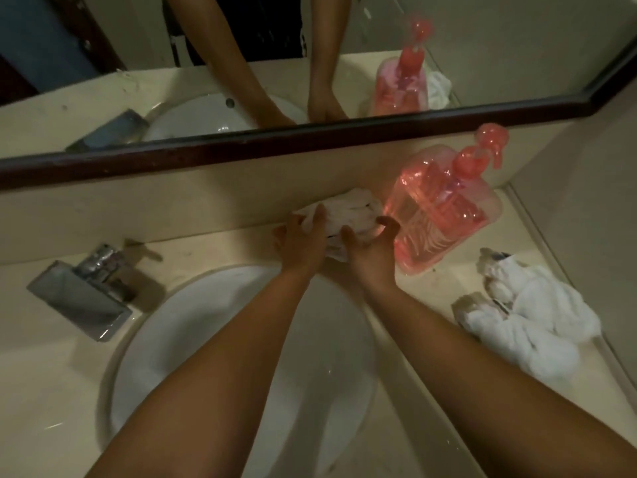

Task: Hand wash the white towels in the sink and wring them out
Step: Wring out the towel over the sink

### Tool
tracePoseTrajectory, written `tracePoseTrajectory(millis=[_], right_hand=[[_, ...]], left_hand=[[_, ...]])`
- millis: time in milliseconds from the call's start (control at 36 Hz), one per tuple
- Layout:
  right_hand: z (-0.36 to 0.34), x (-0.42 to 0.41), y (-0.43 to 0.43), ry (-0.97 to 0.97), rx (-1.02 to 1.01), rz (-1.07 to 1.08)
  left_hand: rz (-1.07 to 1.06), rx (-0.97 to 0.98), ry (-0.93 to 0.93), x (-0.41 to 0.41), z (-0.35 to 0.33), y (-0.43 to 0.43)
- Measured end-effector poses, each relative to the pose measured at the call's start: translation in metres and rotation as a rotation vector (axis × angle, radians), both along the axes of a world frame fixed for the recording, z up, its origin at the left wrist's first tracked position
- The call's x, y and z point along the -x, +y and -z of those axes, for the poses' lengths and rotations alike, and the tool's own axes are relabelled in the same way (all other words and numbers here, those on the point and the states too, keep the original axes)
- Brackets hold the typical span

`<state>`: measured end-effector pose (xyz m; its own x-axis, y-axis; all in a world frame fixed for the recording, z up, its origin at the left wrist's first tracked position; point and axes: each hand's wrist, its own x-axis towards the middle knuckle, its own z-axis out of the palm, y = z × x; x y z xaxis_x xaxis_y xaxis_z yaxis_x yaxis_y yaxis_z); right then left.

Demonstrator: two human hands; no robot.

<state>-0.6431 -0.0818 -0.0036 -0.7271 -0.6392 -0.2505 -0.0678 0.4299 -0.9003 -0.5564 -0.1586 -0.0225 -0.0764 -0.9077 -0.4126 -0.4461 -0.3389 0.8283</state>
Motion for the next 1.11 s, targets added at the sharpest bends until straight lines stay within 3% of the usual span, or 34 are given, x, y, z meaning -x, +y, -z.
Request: tracePoseTrajectory(millis=[111,306,444,528,639,806,944,1028,1111], right_hand=[[-0.002,-0.009,0.009,-0.018,0.005,-0.031],[-0.013,-0.005,0.039,0.047,-0.04,-0.155],[-0.042,-0.008,0.04,0.229,0.058,-0.248],[-0.075,-0.012,0.032,0.234,0.104,-0.39],[-0.125,-0.024,0.022,0.116,0.236,-0.523],[-0.19,-0.04,0.018,0.029,0.44,-0.395],[-0.238,-0.066,0.014,-0.346,0.558,-0.356],[-0.257,-0.08,0.019,-0.383,0.562,-0.422],[-0.27,-0.09,0.022,-0.49,0.54,-0.42]], left_hand=[[-0.087,0.074,0.038,-0.001,-0.007,0.001],[-0.004,0.33,0.071,-0.024,-0.046,0.003],[-0.025,0.326,0.23,-0.026,-0.096,0.007],[0.039,0.379,0.296,-0.034,-0.128,0.011],[0.103,0.431,0.27,-0.055,-0.181,0.014],[0.096,0.509,0.231,-0.094,-0.246,0.02],[-0.043,0.52,0.166,-0.116,-0.262,0.029],[-0.032,0.498,0.092,-0.126,-0.264,0.041],[0.0,0.508,0.149,-0.131,-0.263,0.053]])
